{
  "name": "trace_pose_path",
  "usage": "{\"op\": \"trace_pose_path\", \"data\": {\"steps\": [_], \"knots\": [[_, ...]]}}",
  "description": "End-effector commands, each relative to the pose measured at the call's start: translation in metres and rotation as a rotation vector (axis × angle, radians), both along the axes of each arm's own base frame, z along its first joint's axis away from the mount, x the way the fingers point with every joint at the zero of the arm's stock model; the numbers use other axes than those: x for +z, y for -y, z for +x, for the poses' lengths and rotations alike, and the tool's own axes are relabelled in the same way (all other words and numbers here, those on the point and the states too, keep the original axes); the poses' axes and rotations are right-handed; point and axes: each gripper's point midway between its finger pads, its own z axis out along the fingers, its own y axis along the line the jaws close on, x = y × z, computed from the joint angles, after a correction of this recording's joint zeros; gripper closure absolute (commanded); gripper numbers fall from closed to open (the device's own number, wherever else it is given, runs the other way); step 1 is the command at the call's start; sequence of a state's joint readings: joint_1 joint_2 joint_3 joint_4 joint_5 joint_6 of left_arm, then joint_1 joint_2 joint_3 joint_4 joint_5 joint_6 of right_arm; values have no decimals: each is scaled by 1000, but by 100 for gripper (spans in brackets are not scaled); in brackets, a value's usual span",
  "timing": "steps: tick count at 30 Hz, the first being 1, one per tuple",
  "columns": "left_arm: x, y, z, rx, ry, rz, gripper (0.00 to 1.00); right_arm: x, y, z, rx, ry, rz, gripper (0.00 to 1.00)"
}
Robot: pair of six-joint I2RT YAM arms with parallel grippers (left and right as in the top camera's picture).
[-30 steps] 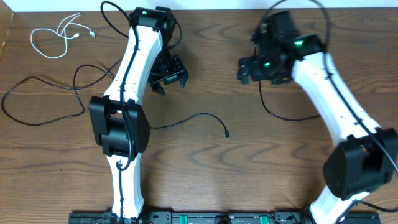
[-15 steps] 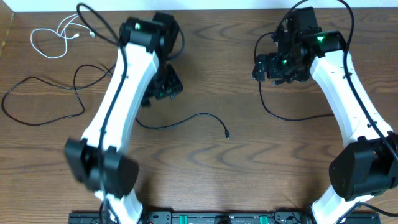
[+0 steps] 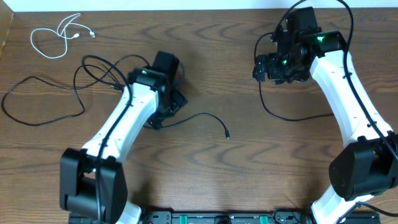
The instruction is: Untangle cables
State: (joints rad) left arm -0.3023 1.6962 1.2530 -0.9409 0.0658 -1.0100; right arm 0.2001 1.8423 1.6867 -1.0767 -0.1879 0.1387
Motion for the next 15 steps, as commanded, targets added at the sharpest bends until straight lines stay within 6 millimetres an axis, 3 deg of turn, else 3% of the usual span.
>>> {"op": "trace_pose_path", "data": {"steps": [1,9,15], "knots": [[-20,2,-8,42,-42,-20,22,10,-3,0,22,26,5,1],[-49,11,11,30,41,-40,27,10,-3,0,22,26,5,1],[-68,11,5,142,-3,-18,33,10,-3,0,22,24,5,1]]}}
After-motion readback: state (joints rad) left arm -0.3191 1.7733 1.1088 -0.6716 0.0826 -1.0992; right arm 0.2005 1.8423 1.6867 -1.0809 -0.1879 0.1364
